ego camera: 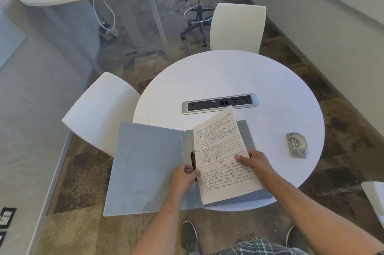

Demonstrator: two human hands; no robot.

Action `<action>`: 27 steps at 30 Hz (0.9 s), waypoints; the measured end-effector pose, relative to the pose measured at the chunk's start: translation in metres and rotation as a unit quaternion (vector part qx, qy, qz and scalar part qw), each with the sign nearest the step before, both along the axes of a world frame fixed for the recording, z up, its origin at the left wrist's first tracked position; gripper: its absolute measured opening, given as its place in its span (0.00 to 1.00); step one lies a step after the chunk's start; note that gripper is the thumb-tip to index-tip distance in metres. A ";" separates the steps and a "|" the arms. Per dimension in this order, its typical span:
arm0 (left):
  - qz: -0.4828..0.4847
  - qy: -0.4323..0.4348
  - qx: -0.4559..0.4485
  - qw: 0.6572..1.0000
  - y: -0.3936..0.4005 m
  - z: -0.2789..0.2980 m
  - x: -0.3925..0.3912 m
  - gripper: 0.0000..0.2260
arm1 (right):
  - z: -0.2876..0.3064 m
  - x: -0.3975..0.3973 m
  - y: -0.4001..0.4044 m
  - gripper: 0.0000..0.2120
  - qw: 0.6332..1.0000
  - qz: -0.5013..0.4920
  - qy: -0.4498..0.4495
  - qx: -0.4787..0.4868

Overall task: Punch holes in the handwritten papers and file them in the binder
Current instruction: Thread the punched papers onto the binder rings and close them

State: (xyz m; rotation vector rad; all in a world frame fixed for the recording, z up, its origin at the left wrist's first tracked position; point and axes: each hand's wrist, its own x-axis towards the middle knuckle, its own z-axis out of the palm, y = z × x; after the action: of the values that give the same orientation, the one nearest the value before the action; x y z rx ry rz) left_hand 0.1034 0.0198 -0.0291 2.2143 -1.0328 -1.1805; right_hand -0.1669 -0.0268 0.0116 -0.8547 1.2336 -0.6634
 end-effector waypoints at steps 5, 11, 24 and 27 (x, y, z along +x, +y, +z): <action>0.022 -0.026 0.010 0.999 -0.001 -0.008 -0.007 0.11 | -0.010 -0.007 0.000 0.09 0.996 -0.010 0.093 -0.014; -0.002 -0.071 0.029 0.997 -0.004 -0.004 -0.012 0.12 | -0.021 -0.009 0.004 0.08 0.951 0.043 0.304 -0.024; -0.097 -0.187 0.029 0.977 0.000 0.008 -0.028 0.07 | -0.024 0.043 0.012 0.34 0.804 0.255 0.471 -0.256; -0.089 -0.176 0.033 0.980 -0.002 0.011 -0.027 0.06 | -0.036 0.066 0.014 0.35 0.724 0.445 0.430 -0.305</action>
State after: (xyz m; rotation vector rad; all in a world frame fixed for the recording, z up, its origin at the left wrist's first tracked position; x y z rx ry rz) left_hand 0.0760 0.0175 -0.0182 2.4838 -1.3725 -0.9201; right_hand -0.1011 -0.0128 -0.0241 -2.3023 1.1622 0.2303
